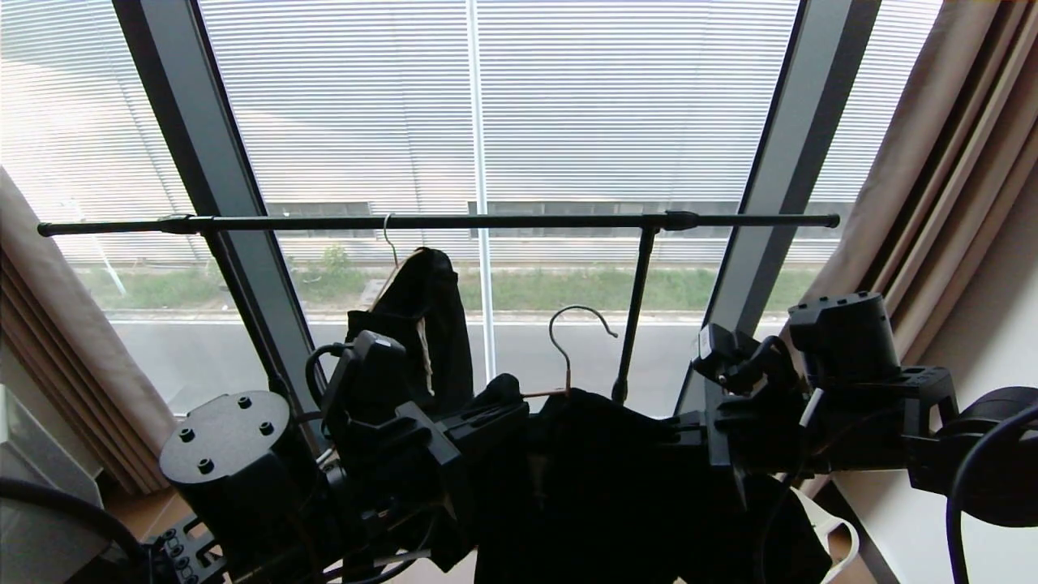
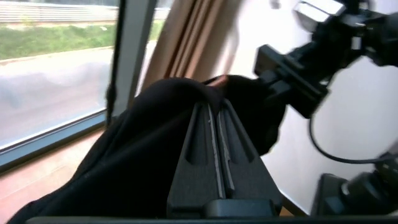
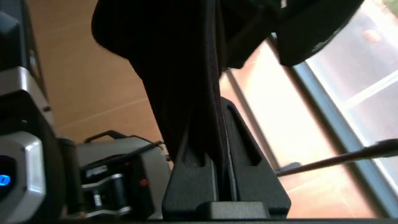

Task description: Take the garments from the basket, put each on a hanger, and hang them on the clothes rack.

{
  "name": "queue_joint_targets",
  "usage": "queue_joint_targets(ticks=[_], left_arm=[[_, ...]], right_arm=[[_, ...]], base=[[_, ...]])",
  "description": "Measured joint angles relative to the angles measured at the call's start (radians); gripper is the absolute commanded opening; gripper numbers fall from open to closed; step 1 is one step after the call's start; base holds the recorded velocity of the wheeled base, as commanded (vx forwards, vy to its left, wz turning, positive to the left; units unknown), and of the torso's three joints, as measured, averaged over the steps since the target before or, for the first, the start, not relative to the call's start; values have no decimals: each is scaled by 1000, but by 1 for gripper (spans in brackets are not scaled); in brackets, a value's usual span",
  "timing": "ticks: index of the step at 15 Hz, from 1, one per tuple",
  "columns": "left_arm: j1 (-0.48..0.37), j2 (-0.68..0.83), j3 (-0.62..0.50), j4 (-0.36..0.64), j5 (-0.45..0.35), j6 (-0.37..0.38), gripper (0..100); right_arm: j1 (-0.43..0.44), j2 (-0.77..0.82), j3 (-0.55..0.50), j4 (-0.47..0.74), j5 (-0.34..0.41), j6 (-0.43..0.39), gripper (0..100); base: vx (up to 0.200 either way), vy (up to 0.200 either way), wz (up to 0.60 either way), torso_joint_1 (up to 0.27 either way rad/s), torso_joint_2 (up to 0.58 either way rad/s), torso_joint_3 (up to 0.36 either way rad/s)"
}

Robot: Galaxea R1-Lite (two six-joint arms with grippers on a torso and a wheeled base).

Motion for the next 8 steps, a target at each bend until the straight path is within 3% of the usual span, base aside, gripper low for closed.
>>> queue_joint_targets(ticks=[8], left_arm=[[-36,-20,-9,0,0,0,0]], right_arm=[[30,48,78,-229,22,90,0]], base=[[0,0,0,0,0,0]])
